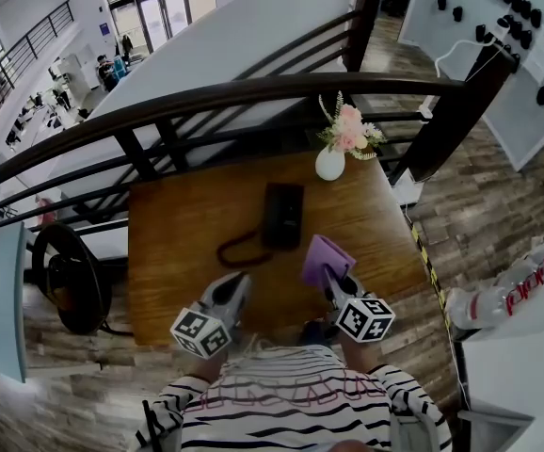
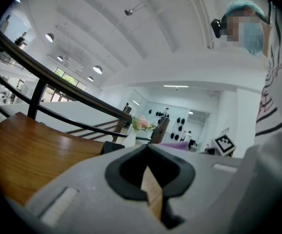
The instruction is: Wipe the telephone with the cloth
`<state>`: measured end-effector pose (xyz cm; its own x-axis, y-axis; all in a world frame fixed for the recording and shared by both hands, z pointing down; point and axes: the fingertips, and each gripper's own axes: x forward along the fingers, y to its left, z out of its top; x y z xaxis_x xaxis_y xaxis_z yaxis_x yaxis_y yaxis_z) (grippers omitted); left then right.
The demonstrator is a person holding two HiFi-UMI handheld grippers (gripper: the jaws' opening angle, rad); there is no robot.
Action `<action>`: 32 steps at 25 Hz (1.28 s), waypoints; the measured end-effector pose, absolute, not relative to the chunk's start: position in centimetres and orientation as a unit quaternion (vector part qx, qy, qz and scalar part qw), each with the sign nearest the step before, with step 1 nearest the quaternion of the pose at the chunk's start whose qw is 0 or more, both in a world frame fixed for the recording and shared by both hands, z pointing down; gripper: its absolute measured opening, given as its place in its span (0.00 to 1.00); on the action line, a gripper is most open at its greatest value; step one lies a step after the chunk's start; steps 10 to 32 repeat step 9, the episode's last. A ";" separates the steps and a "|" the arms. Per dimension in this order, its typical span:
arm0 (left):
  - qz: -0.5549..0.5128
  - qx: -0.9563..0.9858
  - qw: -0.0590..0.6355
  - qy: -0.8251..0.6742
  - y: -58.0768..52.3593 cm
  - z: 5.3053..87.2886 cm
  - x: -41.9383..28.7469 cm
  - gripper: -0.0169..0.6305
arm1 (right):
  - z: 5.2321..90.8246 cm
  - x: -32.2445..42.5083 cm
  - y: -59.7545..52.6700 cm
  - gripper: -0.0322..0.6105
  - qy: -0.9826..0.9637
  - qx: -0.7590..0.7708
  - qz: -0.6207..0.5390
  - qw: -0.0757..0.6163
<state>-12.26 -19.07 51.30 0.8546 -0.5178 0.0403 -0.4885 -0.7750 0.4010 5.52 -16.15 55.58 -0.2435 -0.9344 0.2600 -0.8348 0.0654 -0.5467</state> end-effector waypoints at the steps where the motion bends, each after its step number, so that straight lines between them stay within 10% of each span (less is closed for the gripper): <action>1: -0.036 0.941 0.203 -0.267 -19.1 51.3 -12.3 0.02 | 55.6 5.5 -16.1 0.11 0.725 -0.610 -0.310 0.081; 32: -0.036 0.942 0.205 -0.264 -19.4 51.4 -12.0 0.02 | 55.8 5.6 -16.3 0.11 0.723 -0.611 -0.312 0.080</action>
